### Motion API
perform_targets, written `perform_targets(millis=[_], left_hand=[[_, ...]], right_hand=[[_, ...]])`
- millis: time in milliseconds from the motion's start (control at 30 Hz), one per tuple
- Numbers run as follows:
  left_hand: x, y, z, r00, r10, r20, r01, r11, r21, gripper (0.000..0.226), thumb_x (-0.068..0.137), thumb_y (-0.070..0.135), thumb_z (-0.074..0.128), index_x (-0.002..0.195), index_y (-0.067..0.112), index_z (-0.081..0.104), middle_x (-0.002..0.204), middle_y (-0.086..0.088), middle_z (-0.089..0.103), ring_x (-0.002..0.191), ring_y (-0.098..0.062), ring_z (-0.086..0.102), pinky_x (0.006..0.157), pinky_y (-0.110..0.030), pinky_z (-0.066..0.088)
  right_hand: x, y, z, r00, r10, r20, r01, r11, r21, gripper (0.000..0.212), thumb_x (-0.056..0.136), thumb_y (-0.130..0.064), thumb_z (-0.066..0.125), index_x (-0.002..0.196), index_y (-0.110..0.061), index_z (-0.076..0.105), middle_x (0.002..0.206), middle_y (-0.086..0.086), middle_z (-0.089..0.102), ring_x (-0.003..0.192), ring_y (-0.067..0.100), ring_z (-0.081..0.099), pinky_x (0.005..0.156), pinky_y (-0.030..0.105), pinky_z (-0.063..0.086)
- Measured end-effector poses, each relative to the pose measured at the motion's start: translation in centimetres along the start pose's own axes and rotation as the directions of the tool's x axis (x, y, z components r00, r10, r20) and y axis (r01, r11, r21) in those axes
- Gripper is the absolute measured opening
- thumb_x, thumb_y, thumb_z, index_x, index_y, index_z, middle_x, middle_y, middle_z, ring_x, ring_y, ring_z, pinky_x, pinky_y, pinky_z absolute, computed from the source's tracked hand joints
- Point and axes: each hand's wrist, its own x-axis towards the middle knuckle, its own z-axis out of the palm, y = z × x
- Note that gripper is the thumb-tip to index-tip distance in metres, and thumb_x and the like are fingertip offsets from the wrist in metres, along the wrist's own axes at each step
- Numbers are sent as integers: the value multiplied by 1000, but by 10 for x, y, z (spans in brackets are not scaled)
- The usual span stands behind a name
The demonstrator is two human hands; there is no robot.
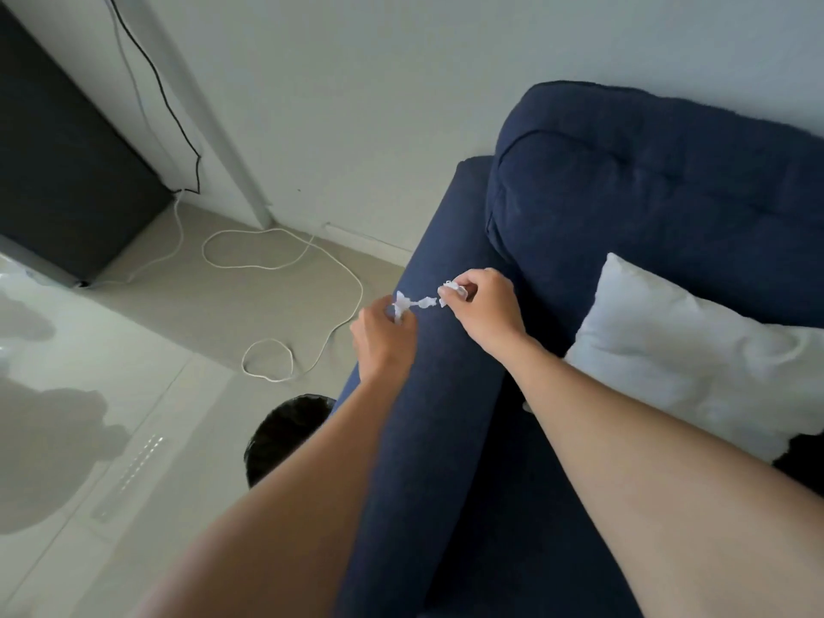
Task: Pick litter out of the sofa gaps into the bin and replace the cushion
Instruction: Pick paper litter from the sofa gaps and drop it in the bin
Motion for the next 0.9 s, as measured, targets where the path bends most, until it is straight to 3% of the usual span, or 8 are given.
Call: perform_targets(millis=[100, 200, 333, 400, 500, 567, 767, 900], left_hand=[[22, -28, -39, 997, -58, -41, 57, 998, -32, 24, 84, 10, 53, 94, 20, 72, 62, -14, 58, 62, -25, 50, 63, -25, 42], [47, -64, -76, 991, -89, -95, 89, 996, -2, 20, 84, 14, 51, 72, 17, 67, 58, -15, 56, 58, -24, 44, 61, -34, 41], [70, -113, -121, 972, -200, -127, 203, 979, 15, 22, 87, 20, 52, 90, 7, 69, 75, -13, 68, 76, -31, 60, 69, -34, 50], [76, -138, -139, 958, -252, -138, 259, 965, 33, 21, 88, 24, 54, 94, 7, 65, 83, -10, 70, 78, -26, 62, 72, -33, 51], [81, -174, -160, 934, -323, -151, 333, 942, 39, 18, 87, 25, 56, 89, 8, 64, 69, 2, 63, 61, -14, 56, 58, -23, 41], [83, -195, -171, 914, -379, -149, 391, 918, 66, 14, 85, 21, 58, 80, 8, 62, 62, 6, 55, 60, -16, 54, 52, -22, 36], [81, -244, -183, 856, -509, -94, 517, 850, 103, 15, 83, 15, 56, 96, 8, 60, 95, -10, 67, 88, -28, 64, 75, -34, 52], [80, -265, -184, 827, -559, -65, 563, 823, 76, 13, 84, 15, 57, 93, 8, 62, 93, -11, 70, 84, -27, 66, 68, -31, 50]], right_hand=[[3, -27, 46, 997, -35, 74, 38, 999, -37, 23, 85, -32, 65, 90, -10, 71, 98, 7, 65, 82, 20, 62, 69, 30, 49], [7, -55, 92, 983, -78, 166, 92, 993, -78, 25, 85, -34, 64, 84, -10, 72, 93, 7, 67, 79, 20, 60, 66, 30, 48], [3, -88, 154, 951, -122, 283, 156, 982, -102, 25, 85, -34, 65, 86, -9, 71, 94, 8, 63, 86, 23, 60, 72, 34, 51], [-4, -99, 185, 923, -133, 360, 192, 973, -130, 23, 85, -32, 66, 88, -10, 70, 99, 10, 61, 89, 24, 60, 77, 35, 50], [-15, -106, 227, 879, -124, 460, 214, 965, -150, 17, 86, -23, 64, 93, -9, 70, 106, 12, 60, 97, 26, 59, 84, 31, 46], [-22, -107, 249, 852, -114, 512, 224, 961, -159, 15, 87, -17, 62, 95, -8, 70, 107, 13, 60, 98, 27, 59, 83, 27, 43], [-39, -101, 290, 806, -24, 591, 184, 960, -213, 14, 84, -8, 59, 93, -9, 69, 105, 10, 62, 92, 20, 55, 77, 22, 40], [-49, -96, 310, 792, 20, 611, 169, 954, -250, 16, 83, -5, 57, 90, -9, 70, 104, 10, 64, 96, 23, 58, 79, 25, 46]])
